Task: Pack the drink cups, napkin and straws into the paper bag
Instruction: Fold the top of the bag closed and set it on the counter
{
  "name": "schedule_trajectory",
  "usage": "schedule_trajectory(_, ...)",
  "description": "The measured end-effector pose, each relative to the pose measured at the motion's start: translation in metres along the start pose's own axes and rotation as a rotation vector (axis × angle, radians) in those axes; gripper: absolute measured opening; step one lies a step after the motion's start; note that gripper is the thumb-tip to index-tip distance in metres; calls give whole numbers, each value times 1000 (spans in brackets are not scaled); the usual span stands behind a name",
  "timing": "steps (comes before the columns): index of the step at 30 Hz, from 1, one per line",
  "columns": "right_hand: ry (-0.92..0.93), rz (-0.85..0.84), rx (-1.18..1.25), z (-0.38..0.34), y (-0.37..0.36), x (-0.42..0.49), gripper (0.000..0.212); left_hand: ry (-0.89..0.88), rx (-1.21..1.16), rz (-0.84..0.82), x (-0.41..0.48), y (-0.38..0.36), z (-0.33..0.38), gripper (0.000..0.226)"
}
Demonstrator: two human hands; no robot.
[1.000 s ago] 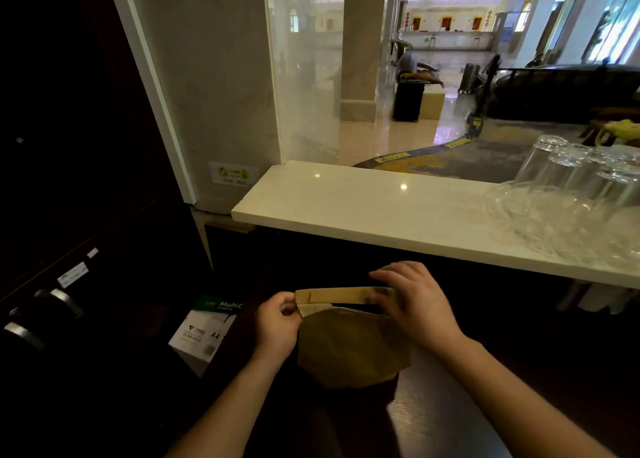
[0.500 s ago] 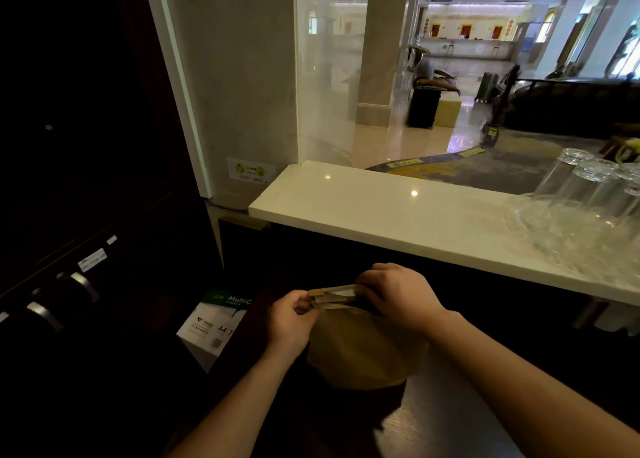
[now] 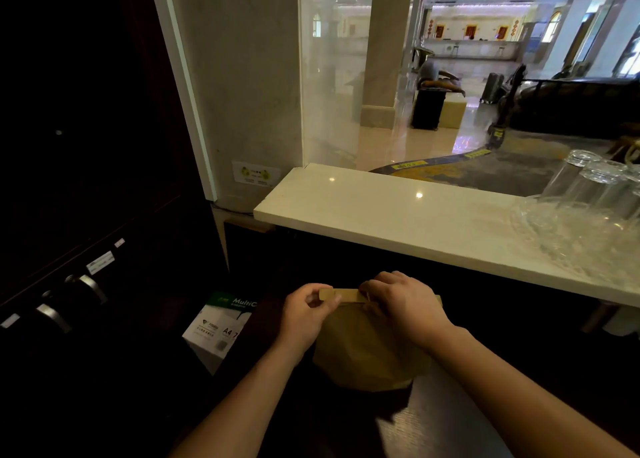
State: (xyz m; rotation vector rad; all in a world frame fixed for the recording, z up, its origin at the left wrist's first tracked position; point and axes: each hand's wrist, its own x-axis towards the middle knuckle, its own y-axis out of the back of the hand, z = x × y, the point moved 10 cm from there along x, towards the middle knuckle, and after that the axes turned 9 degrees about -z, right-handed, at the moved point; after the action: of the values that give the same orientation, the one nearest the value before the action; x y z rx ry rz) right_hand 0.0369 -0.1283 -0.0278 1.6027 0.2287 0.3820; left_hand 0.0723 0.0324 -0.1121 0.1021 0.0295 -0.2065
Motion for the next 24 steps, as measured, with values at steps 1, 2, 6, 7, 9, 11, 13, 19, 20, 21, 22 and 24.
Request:
schedule_trajectory(1,3,-5,-9,2,0,-3,36,-17,37,30,1,1,4,15)
schedule_trajectory(2,2,-12,-17,6,-1,-7,40,-27,62,45,2,1,7,14)
schedule_trajectory(6,-82,23,-2,39,1,-35,53,-34,88,47,3,4,7,17)
schedule_trajectory(7,-123,36,23,50,1,-43,55,-39,110,44,4,4,8,18)
schedule_trajectory(9,-212,51,144,68,-6,-54,60,-73,234,25,6,0,15,22)
schedule_trajectory(11,-299,81,348,82,-18,-60,65,-139,456,5,7,-11,30,25)
schedule_trajectory(13,-390,145,586,94,-33,-64,73,-218,671,-10,9,-28,49,26)
schedule_trajectory(19,-642,327,1019,122,-71,-71,74,-383,1055,-134,13,-83,76,46)
schedule_trajectory(20,-658,328,1029,123,-74,-69,70,-370,1066,-158,14,-89,75,48)
schedule_trajectory(21,-665,323,1028,125,-75,-67,67,-356,1070,-170,14,-93,74,49)
schedule_trajectory(22,-665,316,1030,126,-77,-66,65,-349,1072,-172,14,-96,73,49)
schedule_trajectory(24,-648,308,1046,126,-77,-64,63,-350,1089,-169,14,-99,72,45)
